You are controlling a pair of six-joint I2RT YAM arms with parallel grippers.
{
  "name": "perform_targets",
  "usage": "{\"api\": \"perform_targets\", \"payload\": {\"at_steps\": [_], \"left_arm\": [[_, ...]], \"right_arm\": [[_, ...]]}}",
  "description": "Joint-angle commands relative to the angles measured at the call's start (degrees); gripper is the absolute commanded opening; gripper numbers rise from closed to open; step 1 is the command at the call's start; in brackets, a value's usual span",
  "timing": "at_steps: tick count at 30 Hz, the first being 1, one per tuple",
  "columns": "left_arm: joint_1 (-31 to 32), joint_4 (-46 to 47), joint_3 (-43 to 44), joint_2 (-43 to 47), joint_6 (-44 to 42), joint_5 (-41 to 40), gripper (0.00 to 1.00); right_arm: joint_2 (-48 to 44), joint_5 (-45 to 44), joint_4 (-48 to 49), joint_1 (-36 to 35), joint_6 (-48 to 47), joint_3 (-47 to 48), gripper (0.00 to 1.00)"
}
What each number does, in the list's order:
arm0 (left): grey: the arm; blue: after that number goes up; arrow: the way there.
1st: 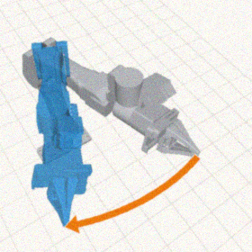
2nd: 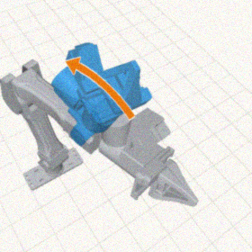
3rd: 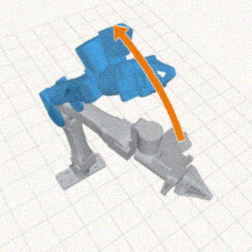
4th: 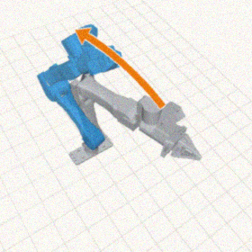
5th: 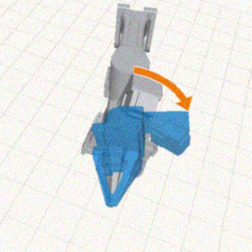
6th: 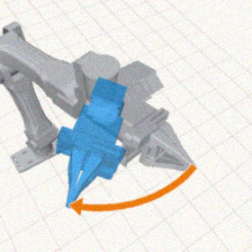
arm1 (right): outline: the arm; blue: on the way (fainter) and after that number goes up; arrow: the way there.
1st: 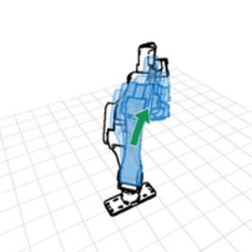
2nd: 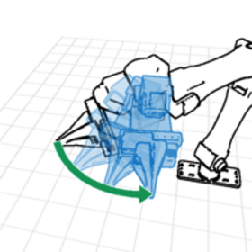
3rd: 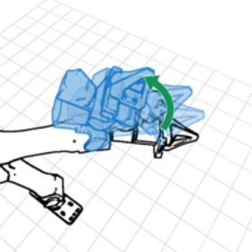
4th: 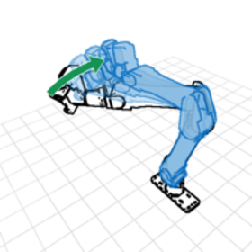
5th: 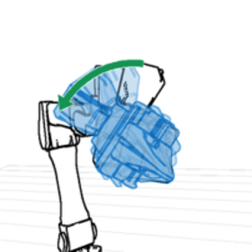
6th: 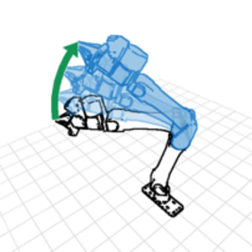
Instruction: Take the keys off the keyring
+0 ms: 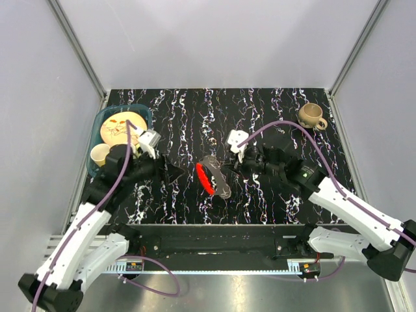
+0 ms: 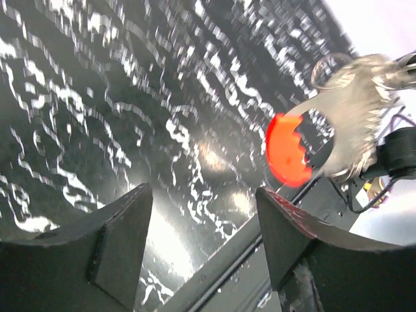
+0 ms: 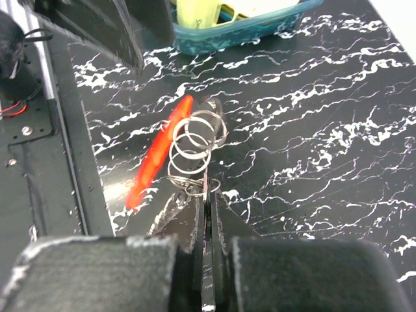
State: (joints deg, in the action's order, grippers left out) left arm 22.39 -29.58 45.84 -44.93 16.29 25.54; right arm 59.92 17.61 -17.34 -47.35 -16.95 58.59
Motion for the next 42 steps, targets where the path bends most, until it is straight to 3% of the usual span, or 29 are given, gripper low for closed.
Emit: {"api": "perform_targets", "payload": {"at_steps": [1, 6, 11, 18, 24, 33, 42], "left_arm": [[0.54, 13.74, -2.77, 7.56, -0.57, 5.20, 0.65], [4.66, 22.11, -3.57, 7.75, 1.02, 12.69, 0.51], [10.20, 28.51, -4.18, 5.38, 2.69, 15.77, 0.49], [19.26, 33.19, -4.10, -0.41, 1.90, 13.66, 0.50], [21.20, 33.10, -2.43, -2.62, 0.40, 12.87, 0.49], [23.13, 39.34, -2.51, -4.55, 3.65, 20.34, 0.48], [24.10, 35.74, -1.37, -4.29, 1.11, 19.29, 0.49]], "right_arm": [[0.72, 3.84, -8.48, 0.24, -1.69, 6.09, 0.00], [4.41, 5.24, -15.34, 0.24, 3.31, 11.88, 0.00], [7.84, 9.98, -22.73, 0.07, 7.98, 17.09, 0.00], [2.57, 13.86, -19.04, -0.02, 9.39, 13.40, 0.00], [0.99, 15.70, -19.66, -0.02, 8.86, 12.87, 0.00], [-1.91, 17.20, -19.22, -0.02, 8.87, 9.88, 0.00], [-3.85, 20.27, -16.50, -0.02, 7.11, 6.63, 0.00]]}}
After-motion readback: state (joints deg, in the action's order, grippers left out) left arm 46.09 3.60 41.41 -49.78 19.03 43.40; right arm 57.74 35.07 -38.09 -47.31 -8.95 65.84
